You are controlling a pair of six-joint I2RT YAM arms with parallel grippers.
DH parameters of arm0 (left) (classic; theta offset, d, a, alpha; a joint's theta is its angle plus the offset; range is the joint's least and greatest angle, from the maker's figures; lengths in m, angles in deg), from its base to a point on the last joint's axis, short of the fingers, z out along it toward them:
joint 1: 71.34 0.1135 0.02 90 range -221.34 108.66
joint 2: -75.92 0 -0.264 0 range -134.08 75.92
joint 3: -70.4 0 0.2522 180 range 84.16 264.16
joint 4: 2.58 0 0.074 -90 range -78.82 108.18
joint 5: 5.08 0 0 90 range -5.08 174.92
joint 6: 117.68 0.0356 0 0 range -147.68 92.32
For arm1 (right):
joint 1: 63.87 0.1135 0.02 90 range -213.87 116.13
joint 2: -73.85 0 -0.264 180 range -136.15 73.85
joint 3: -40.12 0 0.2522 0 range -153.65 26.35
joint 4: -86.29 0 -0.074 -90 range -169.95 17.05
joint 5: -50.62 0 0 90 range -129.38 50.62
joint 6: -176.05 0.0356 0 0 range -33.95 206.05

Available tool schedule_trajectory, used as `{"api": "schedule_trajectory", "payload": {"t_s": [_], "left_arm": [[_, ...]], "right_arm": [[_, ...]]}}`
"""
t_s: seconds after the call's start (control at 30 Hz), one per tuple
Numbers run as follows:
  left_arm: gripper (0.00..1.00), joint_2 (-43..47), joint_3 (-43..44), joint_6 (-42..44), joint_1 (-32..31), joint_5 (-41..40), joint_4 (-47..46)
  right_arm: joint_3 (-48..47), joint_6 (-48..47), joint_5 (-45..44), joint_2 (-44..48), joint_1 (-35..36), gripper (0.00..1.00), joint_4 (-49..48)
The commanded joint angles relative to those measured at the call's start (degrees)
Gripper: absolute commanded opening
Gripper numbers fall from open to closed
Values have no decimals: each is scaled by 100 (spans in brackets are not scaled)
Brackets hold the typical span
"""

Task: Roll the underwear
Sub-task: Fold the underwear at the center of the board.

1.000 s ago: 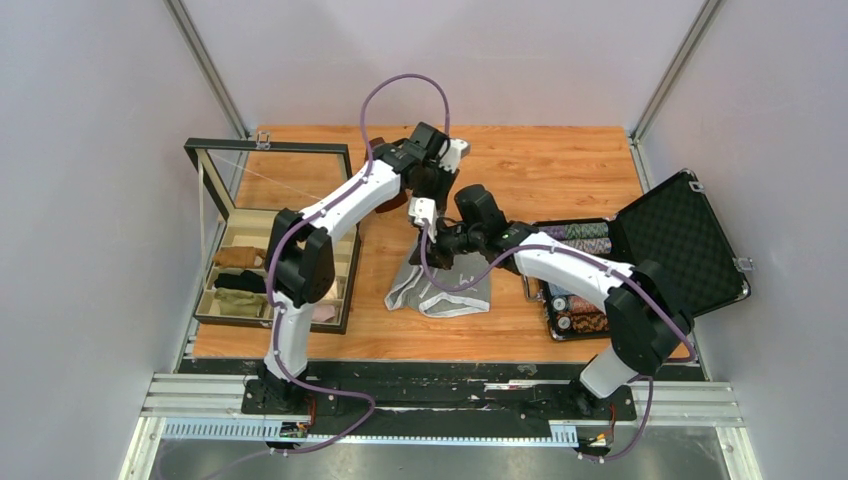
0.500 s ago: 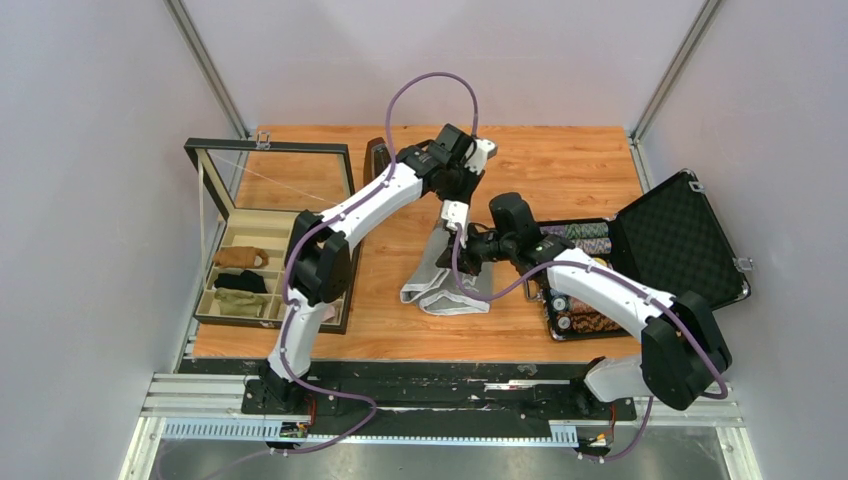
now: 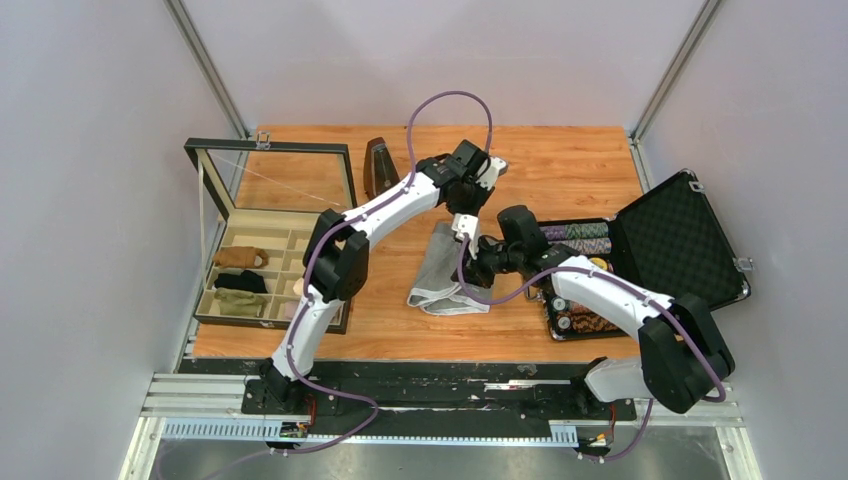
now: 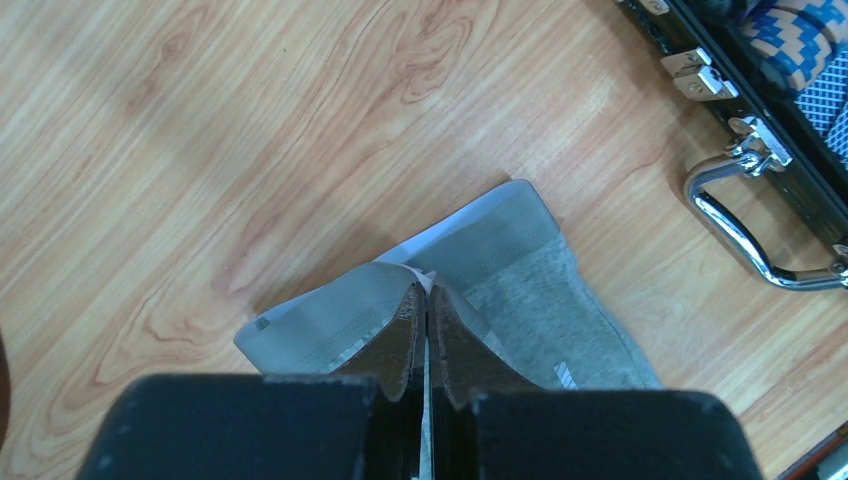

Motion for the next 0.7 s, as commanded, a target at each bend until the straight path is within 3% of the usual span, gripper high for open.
{"api": "schedule_trajectory", "payload": {"t_s": [0.0, 0.67], "left_arm": [[0, -82, 310, 67, -84, -80, -255], [0, -373, 412, 33, -248, -10, -280]], "right_arm": [[148, -245, 61, 152, -97, 0, 160], [436, -565, 1, -12, -183, 0, 425]]}}
